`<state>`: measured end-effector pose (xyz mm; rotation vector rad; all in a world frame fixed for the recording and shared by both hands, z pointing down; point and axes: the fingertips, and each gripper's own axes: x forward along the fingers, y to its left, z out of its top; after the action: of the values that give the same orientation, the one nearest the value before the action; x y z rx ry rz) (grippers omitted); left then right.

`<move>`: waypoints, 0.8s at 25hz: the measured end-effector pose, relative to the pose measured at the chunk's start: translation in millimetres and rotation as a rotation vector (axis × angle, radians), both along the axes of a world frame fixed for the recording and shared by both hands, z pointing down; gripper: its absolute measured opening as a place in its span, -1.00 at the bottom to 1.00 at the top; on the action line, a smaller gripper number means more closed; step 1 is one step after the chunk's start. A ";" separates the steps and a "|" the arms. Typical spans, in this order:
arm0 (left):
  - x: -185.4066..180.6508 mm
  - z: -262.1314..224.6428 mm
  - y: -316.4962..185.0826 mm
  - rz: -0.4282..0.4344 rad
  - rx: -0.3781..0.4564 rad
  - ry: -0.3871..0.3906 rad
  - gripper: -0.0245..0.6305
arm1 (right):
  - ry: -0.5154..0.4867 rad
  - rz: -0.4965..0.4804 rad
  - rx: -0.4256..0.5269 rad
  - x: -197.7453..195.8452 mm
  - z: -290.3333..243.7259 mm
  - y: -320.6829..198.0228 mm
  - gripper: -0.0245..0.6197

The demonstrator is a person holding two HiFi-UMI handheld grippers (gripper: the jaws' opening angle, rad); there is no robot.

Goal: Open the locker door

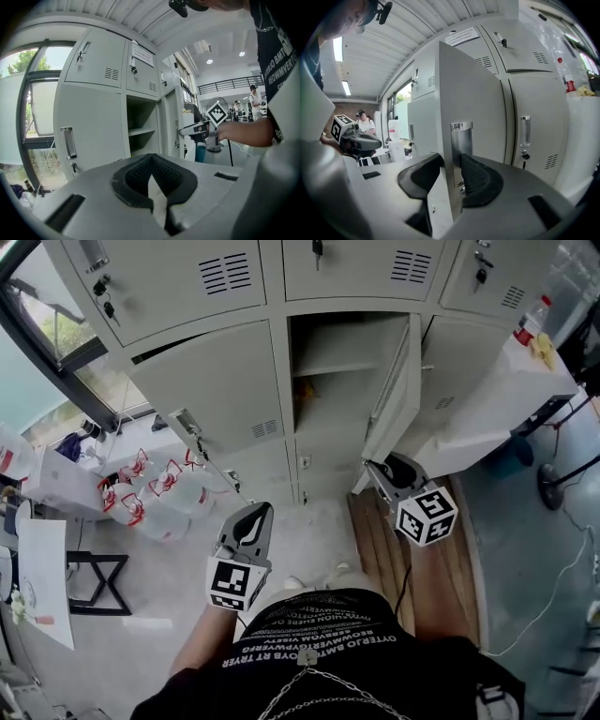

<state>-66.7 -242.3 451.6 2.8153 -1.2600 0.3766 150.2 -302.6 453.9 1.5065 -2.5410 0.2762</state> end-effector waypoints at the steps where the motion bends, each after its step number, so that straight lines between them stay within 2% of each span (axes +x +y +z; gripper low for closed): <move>1: 4.2 -0.8 3.9 0.008 0.003 -0.002 -0.94 | 0.002 0.010 0.000 6.9 0.5 3.0 -0.49; 5: 23.0 -5.1 21.3 0.018 0.013 -0.006 -0.94 | -0.003 0.026 0.000 31.8 1.4 15.4 -0.49; 10: 45.9 -10.4 36.8 -0.020 0.009 -0.009 -0.94 | -0.012 0.040 -0.007 63.3 1.7 28.3 -0.49; 20: 130.0 -9.7 76.2 -0.063 -0.018 0.021 -0.94 | -0.047 0.007 -0.031 133.3 2.5 39.1 -0.58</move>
<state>63.2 -166.1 441.9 2.7503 -1.3301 0.3529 283.5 -263.5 456.4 1.5160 -2.5555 0.3549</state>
